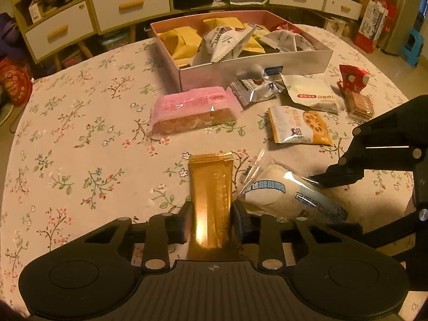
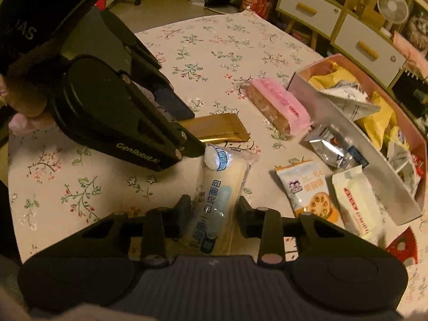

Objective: Organize snacks
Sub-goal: 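Close the left gripper on the gold bar wrapper while the right gripper closes on the white-blue packet, then lift the gold bar wrapper with the left gripper and the white-blue packet with the right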

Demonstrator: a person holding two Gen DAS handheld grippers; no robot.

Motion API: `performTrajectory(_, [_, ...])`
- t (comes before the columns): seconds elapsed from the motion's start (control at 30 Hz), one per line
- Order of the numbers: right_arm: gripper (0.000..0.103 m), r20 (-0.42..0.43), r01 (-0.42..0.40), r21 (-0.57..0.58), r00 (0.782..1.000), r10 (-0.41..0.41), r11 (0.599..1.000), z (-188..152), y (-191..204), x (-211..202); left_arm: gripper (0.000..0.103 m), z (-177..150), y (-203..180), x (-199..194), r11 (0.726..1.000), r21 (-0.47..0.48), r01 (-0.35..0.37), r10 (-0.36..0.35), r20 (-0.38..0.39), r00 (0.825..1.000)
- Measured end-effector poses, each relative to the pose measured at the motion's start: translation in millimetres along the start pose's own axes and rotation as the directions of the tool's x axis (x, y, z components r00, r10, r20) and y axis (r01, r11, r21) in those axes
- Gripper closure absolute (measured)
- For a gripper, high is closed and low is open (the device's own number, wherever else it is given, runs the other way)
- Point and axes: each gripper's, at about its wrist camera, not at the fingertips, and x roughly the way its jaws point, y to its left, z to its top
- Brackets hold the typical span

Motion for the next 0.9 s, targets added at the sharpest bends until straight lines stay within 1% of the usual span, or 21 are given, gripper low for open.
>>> performTrajectory(0.03, [0.08,0.001,0.003,-0.001,1.0,-0.003,1.0,0,-1,-1,0.077,0,0,0,1.0,-0.004,-0.003,0.003,-0.002,1.0])
performTrajectory(0.13, [0.082,0.001,0.019,-0.003,1.0,-0.019,1.0,-1,-4,-4,0.077,1,-1,-1,1.0,-0.011,-0.01,0.01,-0.007,1.0])
performTrajectory(0.3, [0.084,0.008,0.024,-0.003,1.0,-0.023,1.0,-3,-8,-8,0.077,5,-1,-7,1.0,-0.02,-0.001,0.001,0.011,1.0])
performTrajectory(0.7, [0.085,0.052,0.039,0.019,0.998,-0.04,0.999,-1,-14,-25,0.077,13,8,-19,0.999,-0.047,-0.019,0.021,0.051,0.998])
performTrajectory(0.9, [0.086,0.09,0.064,0.05,0.994,-0.069,0.997,1,-25,-37,0.077,21,9,-28,0.998,-0.068,-0.019,0.025,0.084,0.996])
